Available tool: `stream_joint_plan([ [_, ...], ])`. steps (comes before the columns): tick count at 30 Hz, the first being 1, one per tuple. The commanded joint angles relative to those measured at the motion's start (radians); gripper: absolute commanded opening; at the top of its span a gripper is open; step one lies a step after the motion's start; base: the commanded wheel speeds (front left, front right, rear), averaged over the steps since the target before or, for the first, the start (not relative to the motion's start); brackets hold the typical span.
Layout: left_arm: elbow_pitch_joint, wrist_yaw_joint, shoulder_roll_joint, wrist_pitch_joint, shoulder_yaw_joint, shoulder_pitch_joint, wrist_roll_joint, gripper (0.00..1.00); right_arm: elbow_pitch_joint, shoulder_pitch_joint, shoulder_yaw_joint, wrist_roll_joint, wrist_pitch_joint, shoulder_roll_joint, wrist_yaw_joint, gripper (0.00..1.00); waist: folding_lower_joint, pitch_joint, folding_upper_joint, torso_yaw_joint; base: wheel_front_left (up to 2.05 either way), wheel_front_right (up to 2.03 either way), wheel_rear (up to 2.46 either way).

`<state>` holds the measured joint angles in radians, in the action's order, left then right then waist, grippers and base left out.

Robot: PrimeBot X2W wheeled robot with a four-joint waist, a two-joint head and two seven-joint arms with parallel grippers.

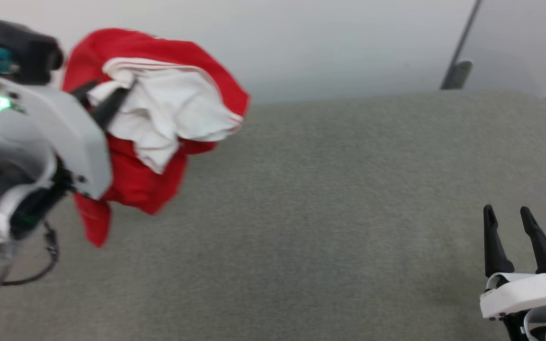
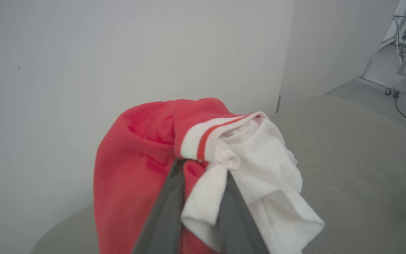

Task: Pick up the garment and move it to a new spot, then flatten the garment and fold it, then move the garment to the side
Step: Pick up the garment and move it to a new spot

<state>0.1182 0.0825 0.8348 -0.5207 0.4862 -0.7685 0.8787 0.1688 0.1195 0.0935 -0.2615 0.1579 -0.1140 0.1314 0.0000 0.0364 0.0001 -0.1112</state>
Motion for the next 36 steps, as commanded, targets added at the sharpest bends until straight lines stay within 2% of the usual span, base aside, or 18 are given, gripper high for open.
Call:
stream_joint_plan([
  [1,0.015,0.005,-0.023,-0.012,0.022,-0.013,-0.012,0.0,0.003,0.017,0.006,0.005,0.01,0.008,-0.001,1.0,0.0,0.049,-0.0001,-0.071,0.0,0.0,0.0],
  [8,0.015,0.018,-0.1,-0.041,0.115,0.0,-0.049,0.0,0.018,0.035,0.003,-0.001,0.034,0.028,-0.001,1.0,0.0,0.107,-0.0001,-0.127,0.0,0.0,0.0],
  [15,-0.069,0.007,-0.163,-0.039,0.198,0.066,-0.055,0.0,0.043,0.061,-0.014,-0.003,0.057,0.049,-0.001,1.0,0.0,0.156,-0.0001,-0.152,0.0,0.0,0.0],
  [27,-0.303,-0.053,-0.24,-0.037,0.287,0.121,-0.036,0.0,0.091,0.102,-0.05,-0.016,0.084,0.06,-0.001,1.0,0.0,0.202,-0.0001,-0.166,0.0,0.0,0.0],
  [36,-0.465,-0.116,-0.306,-0.05,0.372,0.126,-0.058,0.0,0.128,0.129,-0.071,-0.024,0.098,0.063,-0.001,1.0,0.0,0.208,-0.0001,-0.159,0.0,0.0,0.0],
])
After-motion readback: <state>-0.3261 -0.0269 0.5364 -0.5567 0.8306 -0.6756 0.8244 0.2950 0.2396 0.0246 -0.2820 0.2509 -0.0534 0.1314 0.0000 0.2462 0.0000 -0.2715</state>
